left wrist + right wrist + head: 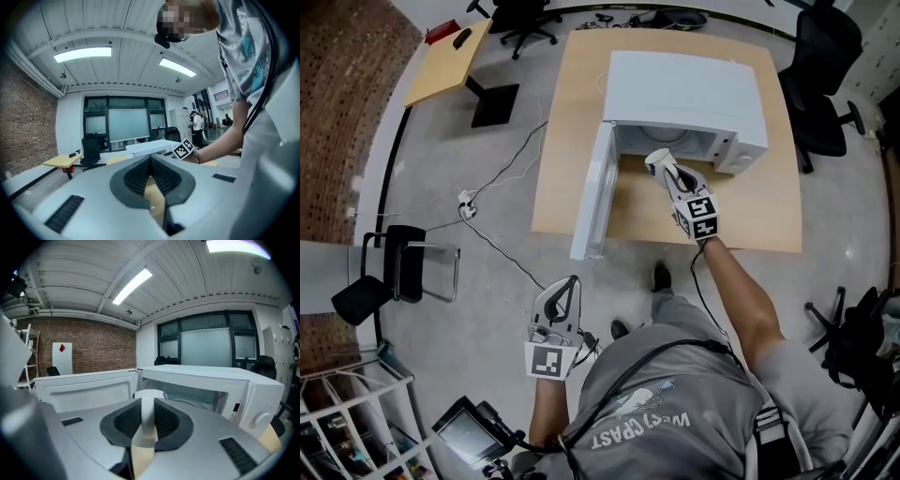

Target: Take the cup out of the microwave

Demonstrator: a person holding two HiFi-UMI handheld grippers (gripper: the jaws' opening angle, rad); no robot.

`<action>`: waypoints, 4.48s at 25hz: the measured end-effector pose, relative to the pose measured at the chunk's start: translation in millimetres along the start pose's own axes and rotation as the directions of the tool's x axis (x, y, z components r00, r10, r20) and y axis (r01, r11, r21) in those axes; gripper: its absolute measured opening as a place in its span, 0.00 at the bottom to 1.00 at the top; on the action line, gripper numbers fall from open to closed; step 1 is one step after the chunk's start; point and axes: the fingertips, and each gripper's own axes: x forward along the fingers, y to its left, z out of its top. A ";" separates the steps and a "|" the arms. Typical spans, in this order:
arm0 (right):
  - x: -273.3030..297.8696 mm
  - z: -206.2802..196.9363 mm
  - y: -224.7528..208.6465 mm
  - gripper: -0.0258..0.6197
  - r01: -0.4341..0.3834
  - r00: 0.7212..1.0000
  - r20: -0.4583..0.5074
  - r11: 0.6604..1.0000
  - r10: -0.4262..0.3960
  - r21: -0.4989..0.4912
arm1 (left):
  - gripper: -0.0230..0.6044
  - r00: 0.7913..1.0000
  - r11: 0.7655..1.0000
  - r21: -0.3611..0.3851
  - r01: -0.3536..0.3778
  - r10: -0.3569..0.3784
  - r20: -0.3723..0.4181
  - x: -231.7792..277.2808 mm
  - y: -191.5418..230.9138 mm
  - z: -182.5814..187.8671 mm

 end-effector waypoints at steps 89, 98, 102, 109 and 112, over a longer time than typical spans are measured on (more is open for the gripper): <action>-484.1 194.0 112.2 0.14 0.266 0.747 0.607 0.959 -0.269 0.098 | 0.08 0.833 0.855 0.180 0.486 -0.516 0.201 -43.4 -106.2 77.9; -493.3 164.3 48.1 0.14 0.283 0.748 0.586 0.949 -0.311 0.141 | 0.08 0.831 0.846 0.203 0.494 -0.528 0.177 -4.5 -147.3 83.5; -487.4 150.6 24.8 0.14 0.281 0.757 0.568 0.946 -0.321 0.160 | 0.08 0.840 0.848 0.204 0.490 -0.521 0.149 4.6 -156.6 77.3; -467.1 127.0 -18.6 0.14 0.274 0.773 0.538 0.942 -0.336 0.193 | 0.08 0.857 0.856 0.190 0.480 -0.504 0.107 27.7 -163.4 64.7; -458.3 118.7 -34.6 0.14 0.275 0.778 0.528 0.940 -0.340 0.201 | 0.08 0.863 0.860 0.187 0.475 -0.497 0.090 35.3 -164.6 60.5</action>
